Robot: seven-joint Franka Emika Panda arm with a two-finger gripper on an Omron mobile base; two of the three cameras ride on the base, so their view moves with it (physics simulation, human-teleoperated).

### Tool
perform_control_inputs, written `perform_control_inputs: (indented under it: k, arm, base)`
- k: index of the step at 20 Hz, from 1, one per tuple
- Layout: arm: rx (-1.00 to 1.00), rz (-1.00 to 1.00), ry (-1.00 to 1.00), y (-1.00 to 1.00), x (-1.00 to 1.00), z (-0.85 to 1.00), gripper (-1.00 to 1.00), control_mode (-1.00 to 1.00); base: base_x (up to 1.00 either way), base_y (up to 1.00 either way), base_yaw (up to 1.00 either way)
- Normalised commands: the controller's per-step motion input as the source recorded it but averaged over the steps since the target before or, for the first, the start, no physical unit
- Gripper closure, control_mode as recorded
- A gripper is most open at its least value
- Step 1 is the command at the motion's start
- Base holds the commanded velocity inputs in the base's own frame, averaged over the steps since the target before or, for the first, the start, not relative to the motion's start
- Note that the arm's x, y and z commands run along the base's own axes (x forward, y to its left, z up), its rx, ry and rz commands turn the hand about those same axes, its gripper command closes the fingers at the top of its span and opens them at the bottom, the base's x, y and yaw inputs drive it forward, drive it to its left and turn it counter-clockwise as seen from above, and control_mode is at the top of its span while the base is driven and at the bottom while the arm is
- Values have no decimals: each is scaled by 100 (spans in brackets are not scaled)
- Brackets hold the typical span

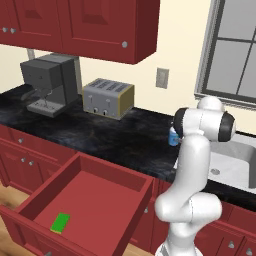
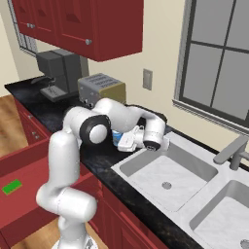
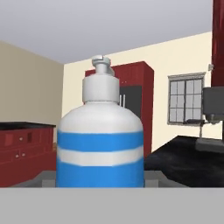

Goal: Restock the sink supplies by placing the sponge and soap dispenser on the counter and next to the sink. Make sure the soap dispenser is upright.

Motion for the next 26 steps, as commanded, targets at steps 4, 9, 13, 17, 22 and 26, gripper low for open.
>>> perform_control_inputs:
  k: [4,9,13,17,22,26]
  arm:
    - [2,0,-1,-31,17,-23,100,-100]
    - [0,0,0,-16,36,-37,100,-100]
    - [0,0,0,0,49,-44,100,-100]
    - [0,0,0,0,45,-44,100,-100]
    - [0,0,-1,-1,18,-45,100,-100]
    - [0,0,-8,0,12,-35,100,-100]
  base:
    - [0,0,0]
    - [0,0,0]
    - [0,0,0]
    - [0,0,0]
    - [0,0,0]
    - [0,0,0]
